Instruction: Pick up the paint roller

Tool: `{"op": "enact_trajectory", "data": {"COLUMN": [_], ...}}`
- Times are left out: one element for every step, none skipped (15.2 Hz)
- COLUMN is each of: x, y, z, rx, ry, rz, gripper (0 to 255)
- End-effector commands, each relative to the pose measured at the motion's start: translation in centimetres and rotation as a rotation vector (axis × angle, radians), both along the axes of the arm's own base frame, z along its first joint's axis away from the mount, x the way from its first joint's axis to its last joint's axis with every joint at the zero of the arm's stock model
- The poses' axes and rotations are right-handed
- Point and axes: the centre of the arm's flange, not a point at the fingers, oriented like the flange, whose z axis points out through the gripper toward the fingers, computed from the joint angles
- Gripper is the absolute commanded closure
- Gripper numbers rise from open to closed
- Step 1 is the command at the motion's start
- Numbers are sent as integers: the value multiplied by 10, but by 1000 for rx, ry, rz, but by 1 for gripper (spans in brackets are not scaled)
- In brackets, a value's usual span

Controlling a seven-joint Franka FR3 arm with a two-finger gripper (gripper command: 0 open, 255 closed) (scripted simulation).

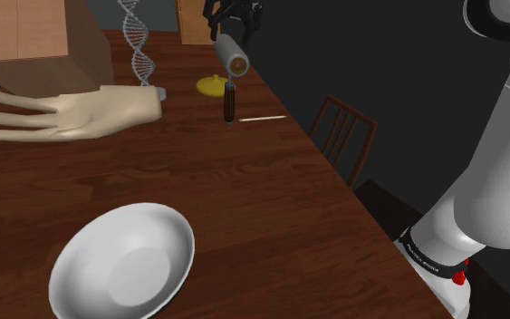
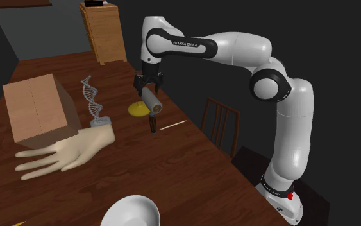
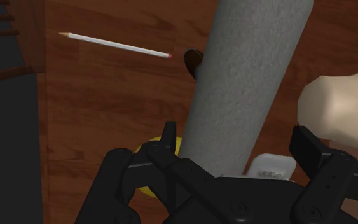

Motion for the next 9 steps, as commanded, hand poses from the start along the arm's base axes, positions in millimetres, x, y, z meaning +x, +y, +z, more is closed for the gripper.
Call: {"op": "enact_trajectory", "data": {"x": [0, 0, 0, 0, 0, 0, 0, 0, 0], "y": [0, 0, 0, 0, 0, 0, 0, 0, 0], "z": [-10, -16, -21, -24, -24, -24, -24, -24, -24], "rx": [0, 0, 0, 0, 0, 0, 0, 0, 0], "ry": [0, 0, 0, 0, 0, 0, 0, 0, 0], "rz": [-1, -1, -1, -1, -1, -1, -1, -1, -1], "gripper": [0, 0, 0, 0, 0, 0, 255, 255, 255]}}
